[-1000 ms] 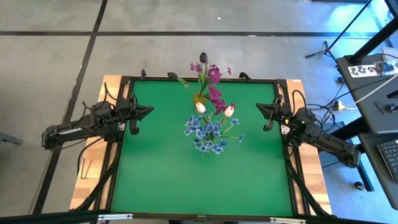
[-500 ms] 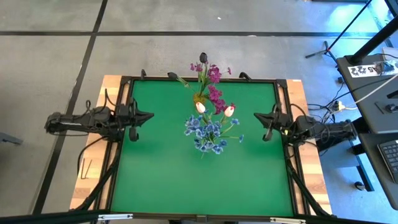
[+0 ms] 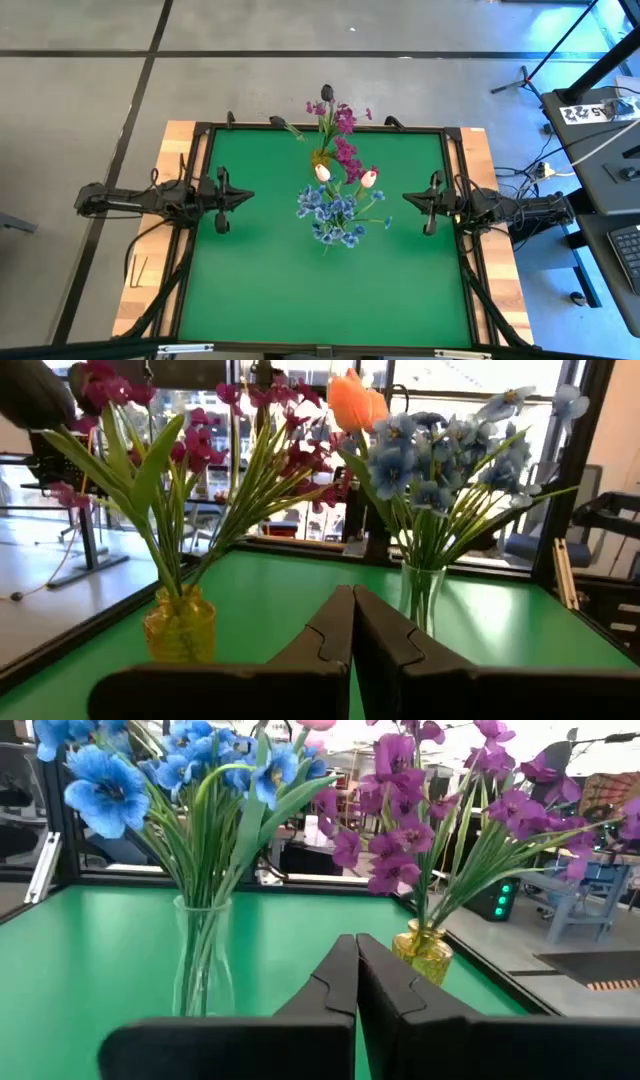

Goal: Sort flowers into vase by color
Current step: Return to Home Position

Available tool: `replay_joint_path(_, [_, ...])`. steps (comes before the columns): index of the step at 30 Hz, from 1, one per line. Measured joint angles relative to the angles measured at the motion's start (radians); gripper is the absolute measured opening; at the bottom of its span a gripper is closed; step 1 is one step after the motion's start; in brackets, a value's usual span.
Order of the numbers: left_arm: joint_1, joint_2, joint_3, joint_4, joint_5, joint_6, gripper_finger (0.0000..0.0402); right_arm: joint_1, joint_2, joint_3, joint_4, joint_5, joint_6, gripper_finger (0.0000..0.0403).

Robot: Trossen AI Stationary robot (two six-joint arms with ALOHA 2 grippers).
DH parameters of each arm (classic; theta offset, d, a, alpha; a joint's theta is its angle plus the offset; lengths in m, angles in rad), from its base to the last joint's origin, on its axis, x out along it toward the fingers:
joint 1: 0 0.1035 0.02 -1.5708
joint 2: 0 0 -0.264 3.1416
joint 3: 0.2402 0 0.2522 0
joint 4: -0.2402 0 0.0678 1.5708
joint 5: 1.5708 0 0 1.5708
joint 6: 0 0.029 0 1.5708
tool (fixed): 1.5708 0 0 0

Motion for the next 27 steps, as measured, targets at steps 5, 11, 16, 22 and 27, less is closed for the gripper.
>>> replay_joint_path(5, [0.021,-0.01,-0.009,-0.049,0.019,-0.027,0.0,0.0,0.019,0.0,0.0,0.0,0.0,0.0001])
replay_joint_path(11, [0.055,-0.01,-0.009,-0.058,0.107,-0.028,0.0,-0.001,0.019,-0.001,-0.01,-0.088,-0.003,0.0001])
replay_joint_path(16, [0.102,-0.01,-0.009,-0.062,0.153,-0.023,0.0,-0.001,0.019,-0.001,-0.013,-0.102,0.0,0.0001])
replay_joint_path(22, [0.156,-0.01,-0.009,-0.075,0.217,-0.023,0.0,-0.001,0.019,-0.001,-0.013,-0.103,0.008,0.0001])
replay_joint_path(27, [0.167,-0.01,-0.009,-0.075,0.239,-0.031,0.0,-0.001,0.019,-0.001,-0.013,-0.102,0.012,0.0001])
